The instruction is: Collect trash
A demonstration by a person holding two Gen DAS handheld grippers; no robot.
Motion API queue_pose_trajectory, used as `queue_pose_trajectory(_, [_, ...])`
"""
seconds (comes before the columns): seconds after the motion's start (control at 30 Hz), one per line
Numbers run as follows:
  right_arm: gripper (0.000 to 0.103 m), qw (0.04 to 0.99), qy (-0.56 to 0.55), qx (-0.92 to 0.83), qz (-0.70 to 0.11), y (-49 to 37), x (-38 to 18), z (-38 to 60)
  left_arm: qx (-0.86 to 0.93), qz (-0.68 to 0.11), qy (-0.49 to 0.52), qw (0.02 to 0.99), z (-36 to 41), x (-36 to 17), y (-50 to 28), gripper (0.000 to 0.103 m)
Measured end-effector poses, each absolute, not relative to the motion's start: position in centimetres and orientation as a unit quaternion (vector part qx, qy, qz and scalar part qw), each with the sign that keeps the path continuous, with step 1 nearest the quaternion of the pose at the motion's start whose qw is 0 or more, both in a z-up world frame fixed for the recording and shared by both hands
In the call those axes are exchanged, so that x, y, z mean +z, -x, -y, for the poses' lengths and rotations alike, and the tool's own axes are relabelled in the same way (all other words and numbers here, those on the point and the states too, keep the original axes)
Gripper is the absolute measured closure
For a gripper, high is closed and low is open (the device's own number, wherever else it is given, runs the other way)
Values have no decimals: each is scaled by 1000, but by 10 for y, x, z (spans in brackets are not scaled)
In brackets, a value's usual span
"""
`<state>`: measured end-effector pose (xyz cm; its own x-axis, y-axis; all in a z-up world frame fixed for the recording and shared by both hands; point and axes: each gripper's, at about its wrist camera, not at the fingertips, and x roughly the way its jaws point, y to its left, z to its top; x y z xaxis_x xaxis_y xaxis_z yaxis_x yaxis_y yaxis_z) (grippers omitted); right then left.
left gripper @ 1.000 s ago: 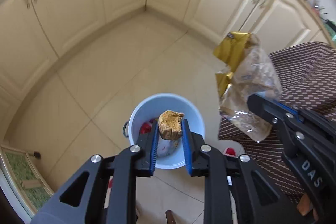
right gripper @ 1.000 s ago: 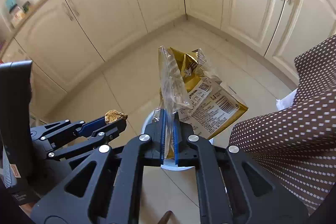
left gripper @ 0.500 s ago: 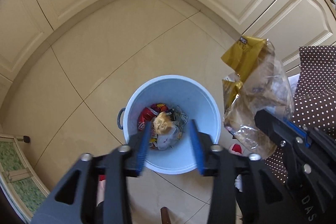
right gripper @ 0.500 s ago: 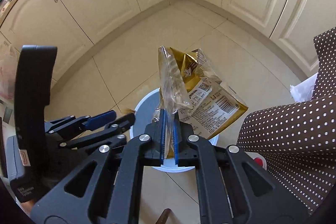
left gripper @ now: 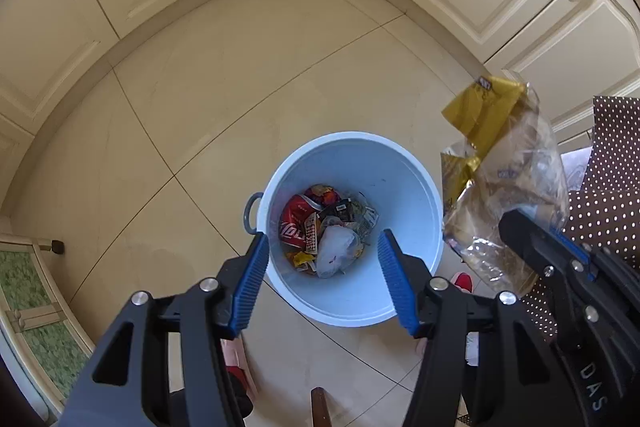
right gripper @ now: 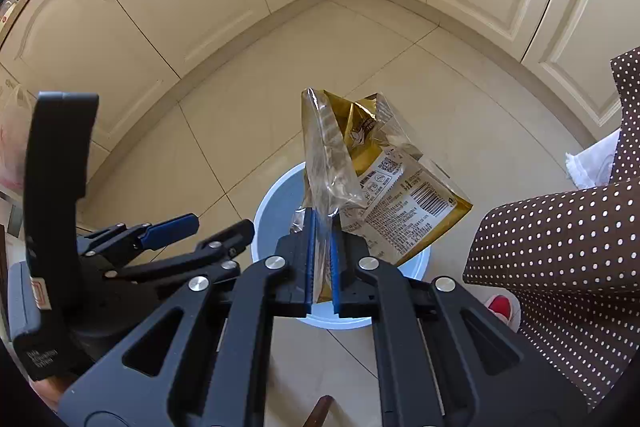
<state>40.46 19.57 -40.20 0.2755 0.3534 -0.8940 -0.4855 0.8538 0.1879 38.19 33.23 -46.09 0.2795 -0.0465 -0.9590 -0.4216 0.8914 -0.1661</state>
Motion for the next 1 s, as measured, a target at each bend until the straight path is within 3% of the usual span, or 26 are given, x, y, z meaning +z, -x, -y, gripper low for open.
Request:
queue_pose_trajectory(0.37, [93,794,48,258,-548,-413,-411,-195,130,-583,207,775,-339,-454,-377,42])
queue_pose_trajectory(0.6, [73,798,47,252,-545,-412,-406,-189,132,-580,208,777,-346,-451,-374,42])
queue_pose_trajectory(1.0, [71,826,49,251,-503,-378,-342,-157,128,-543,170,812,-323,-393,-336,39])
